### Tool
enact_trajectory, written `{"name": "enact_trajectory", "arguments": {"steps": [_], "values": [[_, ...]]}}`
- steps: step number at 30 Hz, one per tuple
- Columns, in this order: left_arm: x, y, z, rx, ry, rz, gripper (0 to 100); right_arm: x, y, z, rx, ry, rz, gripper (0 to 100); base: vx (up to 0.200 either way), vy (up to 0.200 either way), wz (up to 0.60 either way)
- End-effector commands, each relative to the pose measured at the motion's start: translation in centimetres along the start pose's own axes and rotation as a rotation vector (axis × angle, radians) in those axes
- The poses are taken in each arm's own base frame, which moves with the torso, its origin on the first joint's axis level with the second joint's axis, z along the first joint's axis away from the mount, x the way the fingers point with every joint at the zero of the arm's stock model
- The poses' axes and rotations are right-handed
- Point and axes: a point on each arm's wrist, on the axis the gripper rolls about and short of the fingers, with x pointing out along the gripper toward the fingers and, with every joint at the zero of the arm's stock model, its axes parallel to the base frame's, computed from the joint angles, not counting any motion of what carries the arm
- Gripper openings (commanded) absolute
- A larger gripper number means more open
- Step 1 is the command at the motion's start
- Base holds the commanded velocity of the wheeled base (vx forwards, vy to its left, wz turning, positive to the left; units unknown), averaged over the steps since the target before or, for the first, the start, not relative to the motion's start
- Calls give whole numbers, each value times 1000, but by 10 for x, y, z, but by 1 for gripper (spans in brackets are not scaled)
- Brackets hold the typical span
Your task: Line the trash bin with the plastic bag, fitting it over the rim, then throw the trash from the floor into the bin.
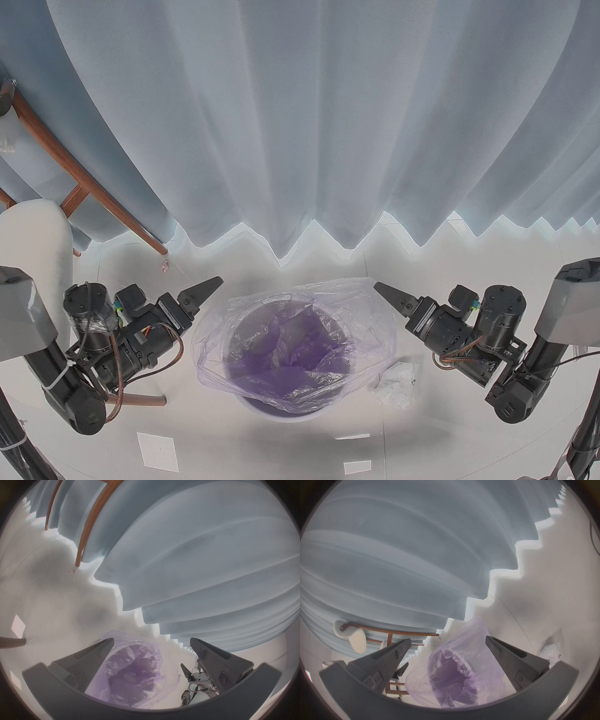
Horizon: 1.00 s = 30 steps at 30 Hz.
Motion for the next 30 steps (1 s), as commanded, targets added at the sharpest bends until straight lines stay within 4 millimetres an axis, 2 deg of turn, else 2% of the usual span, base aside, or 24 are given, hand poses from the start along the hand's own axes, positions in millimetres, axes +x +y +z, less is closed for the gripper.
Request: {"name": "enact_trajectory", "arguments": {"steps": [1, 15, 22, 25, 30], "values": [[-22, -27, 11, 28, -53, -84, 100, -20, 24, 7, -39, -23, 73, 100, -200, 0, 0], [-22, -24, 12, 33, -97, -38, 100, -24, 24, 4, -56, -9, 66, 100, -200, 0, 0], [-25, -11, 12, 285, -97, 41, 100, -24, 19, 3, -135, -34, 19, 100, -200, 0, 0], [-31, -4, 1, 374, -38, 77, 100, -24, 17, 2, -164, -28, 11, 100, -67, 0, 0], [-29, 7, -21, 387, 72, 114, 100, -23, 16, 1, -177, -35, -4, 100, 0, 0, 0]]}}
